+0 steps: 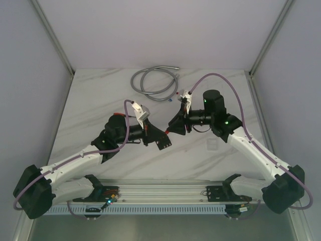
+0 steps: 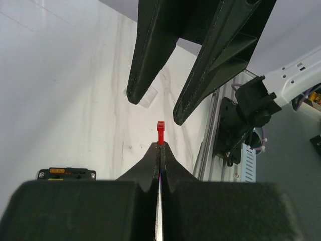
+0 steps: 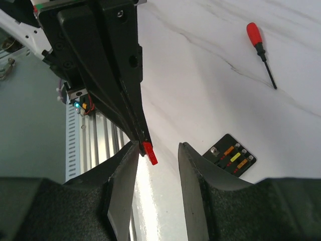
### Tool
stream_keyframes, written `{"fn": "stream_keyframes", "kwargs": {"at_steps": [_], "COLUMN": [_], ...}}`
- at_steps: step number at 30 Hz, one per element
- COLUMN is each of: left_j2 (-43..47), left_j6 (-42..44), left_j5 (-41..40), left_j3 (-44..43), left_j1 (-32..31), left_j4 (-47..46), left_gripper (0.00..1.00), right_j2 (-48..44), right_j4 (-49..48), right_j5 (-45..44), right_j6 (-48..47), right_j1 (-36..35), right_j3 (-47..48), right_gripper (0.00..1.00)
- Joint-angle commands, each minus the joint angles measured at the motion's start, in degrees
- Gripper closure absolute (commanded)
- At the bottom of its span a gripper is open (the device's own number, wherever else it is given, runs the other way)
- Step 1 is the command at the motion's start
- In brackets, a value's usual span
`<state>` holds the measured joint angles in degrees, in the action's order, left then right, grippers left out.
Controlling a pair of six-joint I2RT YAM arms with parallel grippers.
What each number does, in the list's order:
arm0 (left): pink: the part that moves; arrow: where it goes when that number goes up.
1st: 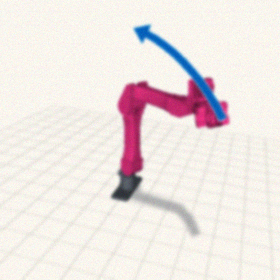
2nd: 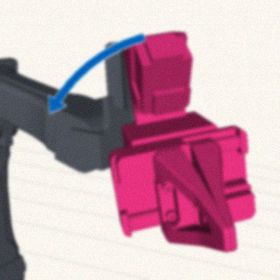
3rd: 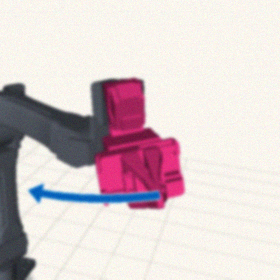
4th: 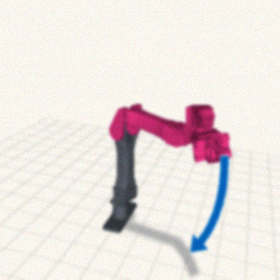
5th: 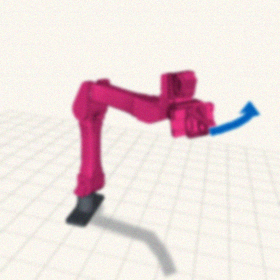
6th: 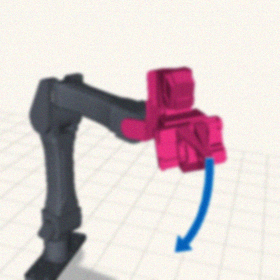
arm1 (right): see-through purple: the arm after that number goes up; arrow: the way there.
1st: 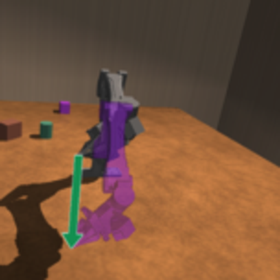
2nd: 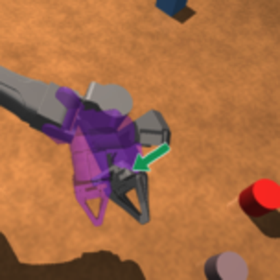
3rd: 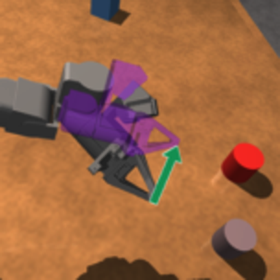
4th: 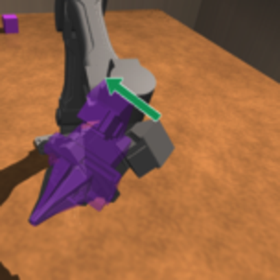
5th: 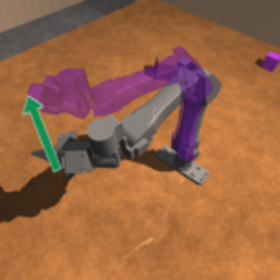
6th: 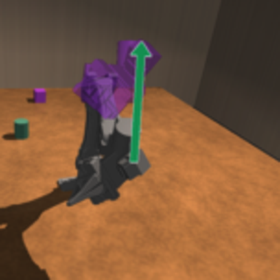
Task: Snap on the fuse box
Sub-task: Pick up the fuse from the center of the board.
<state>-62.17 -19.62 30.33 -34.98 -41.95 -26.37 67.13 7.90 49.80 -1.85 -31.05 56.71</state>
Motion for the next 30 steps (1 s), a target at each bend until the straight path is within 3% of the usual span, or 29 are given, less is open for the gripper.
{"fn": "stream_keyframes", "kwargs": {"at_steps": [1,13,18,26,30], "left_j2": [0.60,0.81,0.69,0.36,0.83], "left_j6": [0.23,-2.66,-2.86,-2.98,-3.46], "left_j5": [3.78,5.77,5.89,3.28,-2.82], "left_j3": [-1.52,-0.61,-0.37,0.86,1.57], "left_j1": [0.21,0.14,0.14,0.12,0.19], "left_j4": [-2.46,-6.74,-7.10,-6.55,-3.57], "left_gripper": [1.00,1.00,1.00,1.00,0.83], "right_j2": [0.01,0.83,0.94,0.96,1.27], "right_j4": [1.43,2.37,2.45,2.59,3.41], "right_j5": [4.74,7.46,8.46,8.84,4.18], "right_j6": [-2.95,-3.82,-4.14,-4.17,-2.30], "right_j1": [0.29,0.29,0.29,0.37,0.33], "right_j3": [0.51,0.59,0.60,0.51,0.59], "right_gripper": [0.56,0.62,0.72,0.99,1.00]}}
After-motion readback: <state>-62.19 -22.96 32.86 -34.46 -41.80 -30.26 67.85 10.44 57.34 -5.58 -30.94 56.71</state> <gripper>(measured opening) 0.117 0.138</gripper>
